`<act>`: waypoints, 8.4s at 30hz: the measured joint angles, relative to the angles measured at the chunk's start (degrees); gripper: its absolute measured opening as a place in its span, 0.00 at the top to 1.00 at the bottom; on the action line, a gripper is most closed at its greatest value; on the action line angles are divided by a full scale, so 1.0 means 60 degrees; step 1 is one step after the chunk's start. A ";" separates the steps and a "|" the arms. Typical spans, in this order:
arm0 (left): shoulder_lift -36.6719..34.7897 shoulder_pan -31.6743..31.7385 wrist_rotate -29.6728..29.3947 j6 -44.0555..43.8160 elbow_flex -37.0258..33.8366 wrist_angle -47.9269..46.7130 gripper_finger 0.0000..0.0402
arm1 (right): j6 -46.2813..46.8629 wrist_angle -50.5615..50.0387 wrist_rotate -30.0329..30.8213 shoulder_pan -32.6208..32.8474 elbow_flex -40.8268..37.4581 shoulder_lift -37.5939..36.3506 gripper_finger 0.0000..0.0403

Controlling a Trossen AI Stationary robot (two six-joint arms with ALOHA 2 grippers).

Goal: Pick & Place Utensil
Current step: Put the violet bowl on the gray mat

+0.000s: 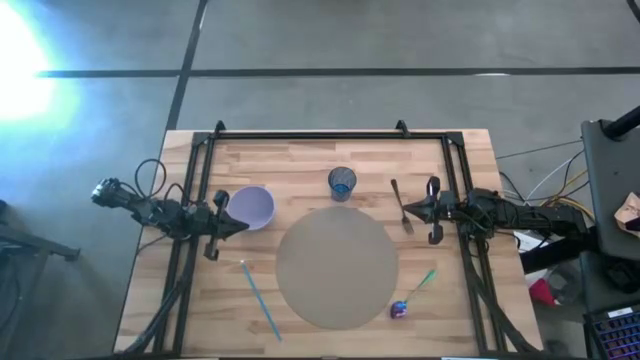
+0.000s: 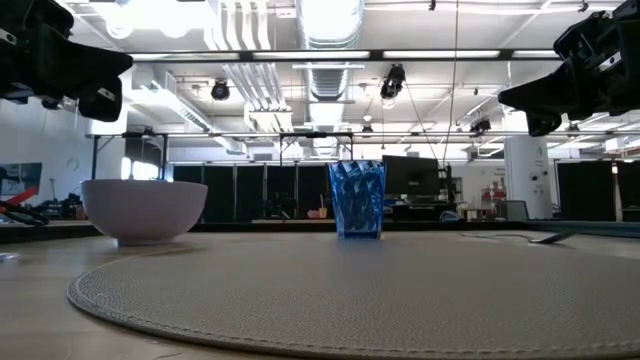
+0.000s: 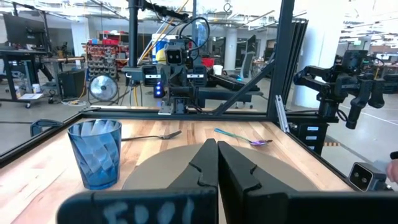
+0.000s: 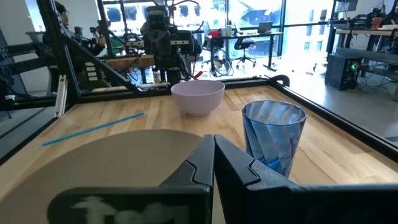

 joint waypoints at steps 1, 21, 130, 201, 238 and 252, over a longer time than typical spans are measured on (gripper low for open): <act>0.0000 0.0000 0.0000 -0.0001 0.0000 0.0003 1.00 | -0.0013 0.0000 -0.0001 0.0002 0.0000 0.0000 0.98; 0.0000 0.0000 -0.1231 0.0262 -0.0007 0.0131 0.72 | 0.0018 0.0002 0.0000 -0.0001 0.0000 0.0000 0.98; 1.2139 0.9381 0.2578 -0.2169 0.9027 -1.0992 0.57 | -0.0014 -0.0002 0.0000 0.0002 0.0000 -0.0001 0.98; 1.1461 0.7686 0.3752 -0.3123 0.9789 -1.0421 0.99 | -0.0011 0.0002 0.0000 0.0002 0.0000 -0.0003 0.98; 1.5681 0.3268 0.3140 -0.4185 1.4762 -1.0171 0.99 | -0.0009 0.0002 0.0002 0.0002 0.0000 0.0000 0.98; 1.7181 0.3300 0.5024 -0.5449 1.5712 -1.0750 0.99 | 0.0029 0.0002 0.0005 -0.0001 0.0000 0.0000 0.98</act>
